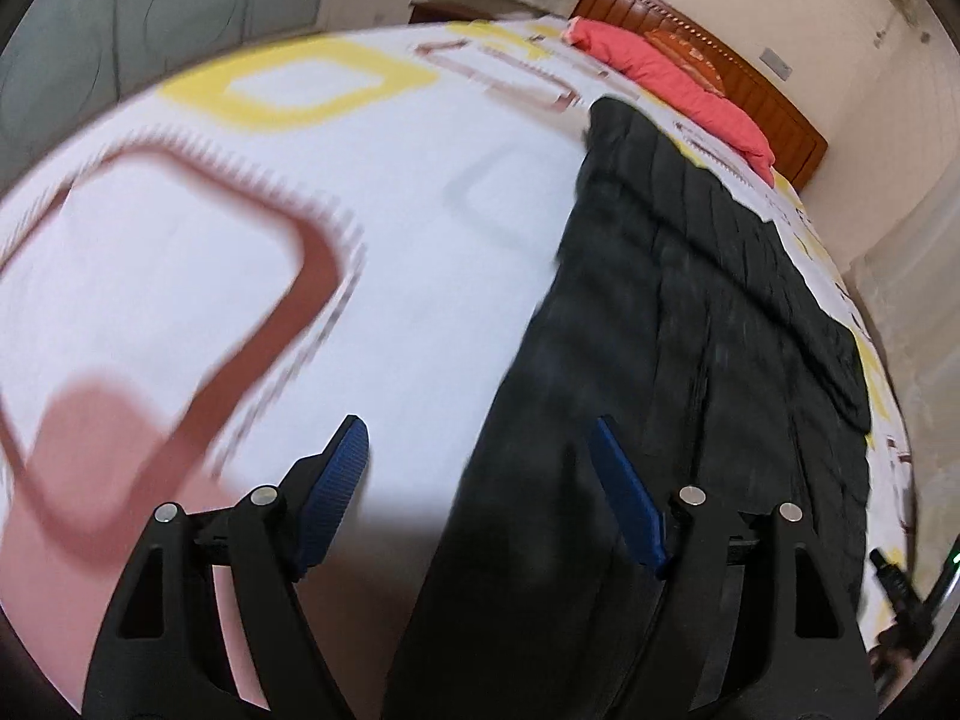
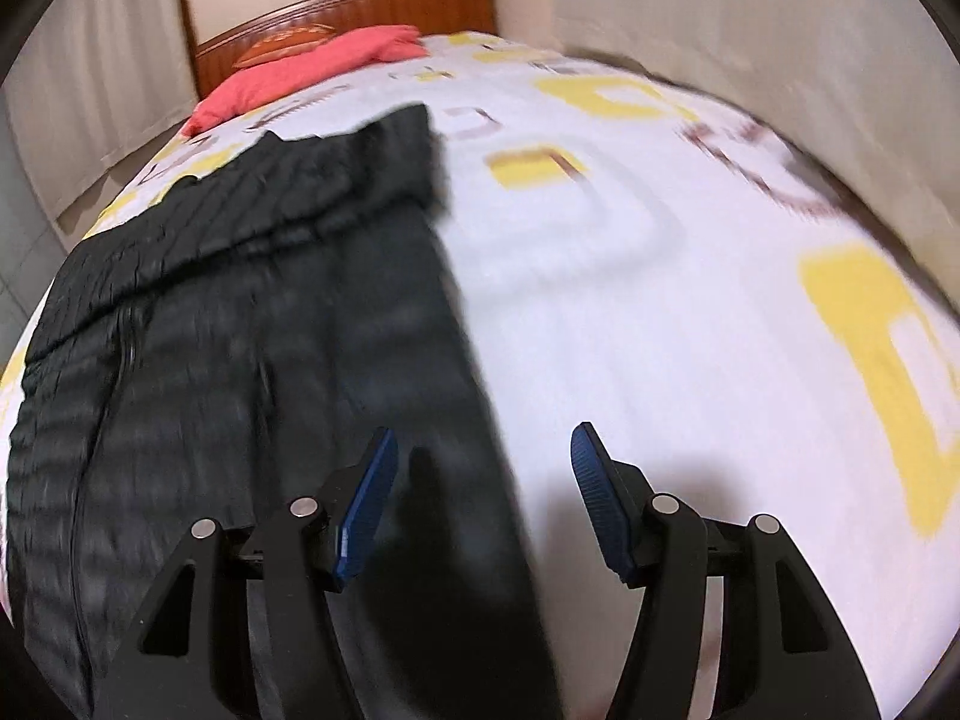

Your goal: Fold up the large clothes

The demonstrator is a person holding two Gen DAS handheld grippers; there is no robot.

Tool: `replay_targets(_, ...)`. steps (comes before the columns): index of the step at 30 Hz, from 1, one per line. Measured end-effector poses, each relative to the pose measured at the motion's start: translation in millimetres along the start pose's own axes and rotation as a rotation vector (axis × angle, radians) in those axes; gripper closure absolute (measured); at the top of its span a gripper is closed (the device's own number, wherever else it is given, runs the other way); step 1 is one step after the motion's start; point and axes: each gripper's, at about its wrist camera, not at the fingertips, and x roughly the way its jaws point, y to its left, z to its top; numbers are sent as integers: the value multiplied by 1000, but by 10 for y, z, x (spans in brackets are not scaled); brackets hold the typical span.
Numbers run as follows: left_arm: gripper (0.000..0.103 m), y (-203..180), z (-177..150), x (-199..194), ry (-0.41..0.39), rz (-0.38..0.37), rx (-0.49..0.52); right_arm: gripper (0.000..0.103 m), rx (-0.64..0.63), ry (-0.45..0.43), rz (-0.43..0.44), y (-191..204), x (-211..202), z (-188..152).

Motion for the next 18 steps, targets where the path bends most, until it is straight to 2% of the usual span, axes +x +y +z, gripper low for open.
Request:
replay_targets(4,27,186,-362,-122,52,-39,-60,43,44,41,16,-222,-163,-412)
replay_targets(7,27,210,-546,-280,47,-79,-76,43,69,67,56,-301,-263,-688)
replay_targets(11,26,247,-693,-299,62,-177,-155,43,73,66,83,-322,-390,-938)
replay_targets(13,26,213,-732,-319,41,-179,-148,43,77,60,102,-312,-436,-1018)
replay_targets(14,33,179,-752,-306,48,-203,-151,43,77,56,109,-296,-453,-1043)
replay_targets(15,36,166,-785,-294,60,-223,-161,45,75,55,121,-266,-467,-1074)
replay_targets(18,36,59,-823,-279,39,-194,-129,59,70,54,148,-216,-479,-1123)
